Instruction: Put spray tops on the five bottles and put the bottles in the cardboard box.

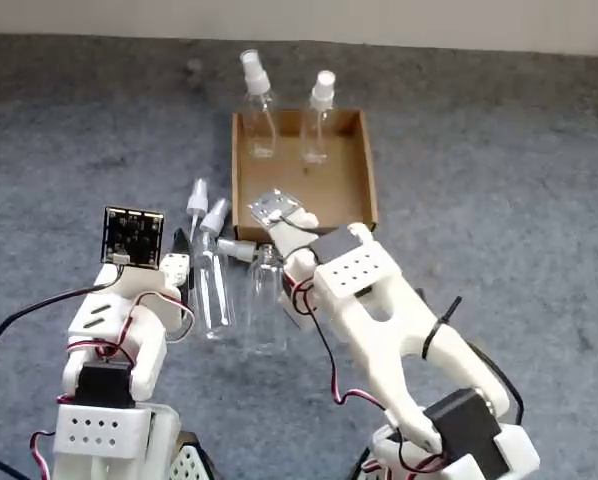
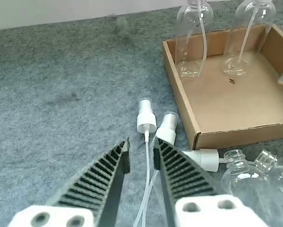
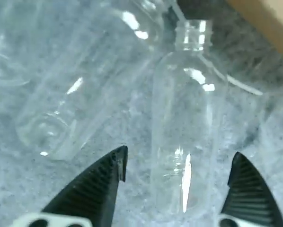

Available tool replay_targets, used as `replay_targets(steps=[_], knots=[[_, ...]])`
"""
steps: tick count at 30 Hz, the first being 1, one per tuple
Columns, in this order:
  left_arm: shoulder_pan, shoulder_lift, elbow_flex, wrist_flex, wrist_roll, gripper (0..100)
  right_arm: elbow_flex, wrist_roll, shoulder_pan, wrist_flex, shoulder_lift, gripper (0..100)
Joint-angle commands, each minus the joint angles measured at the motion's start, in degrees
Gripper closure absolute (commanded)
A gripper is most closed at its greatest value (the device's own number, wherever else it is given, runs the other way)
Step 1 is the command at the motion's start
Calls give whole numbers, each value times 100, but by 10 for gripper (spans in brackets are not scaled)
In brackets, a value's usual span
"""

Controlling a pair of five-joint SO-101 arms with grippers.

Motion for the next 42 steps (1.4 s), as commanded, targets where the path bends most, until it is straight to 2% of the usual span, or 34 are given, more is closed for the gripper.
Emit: replay_targets(steps=[1, 5, 11, 14, 20, 25, 29, 32, 37, 42], knots=[[-31, -31, -40, -132, -62, 947, 189, 53, 145, -321, -242, 705], [-31, -31, -40, -132, -62, 947, 734, 53, 110, -488, -251, 714], [-31, -31, -40, -132, -62, 947, 1543, 53, 699, -699, -312, 880], [-31, -4, -40, -132, -62, 947, 1596, 167, 1455, -391, -338, 920], [-31, 4, -31, -132, -62, 947, 1552, 1116, 3257, 215, -1314, 933], [-31, -4, -31, -132, -62, 947, 1569, 2136, 5200, 40, -1965, 933], [-31, -40, -31, -132, -62, 947, 1569, 2549, 6123, -356, -1701, 933], [-31, -40, -31, -132, -62, 947, 1543, 2840, 6396, -338, -1262, 929], [-31, -22, -31, -114, -62, 947, 1543, 2919, 6396, -330, -857, 923], [-31, -13, -31, -123, -62, 947, 1543, 2919, 6387, -66, -866, 769]])
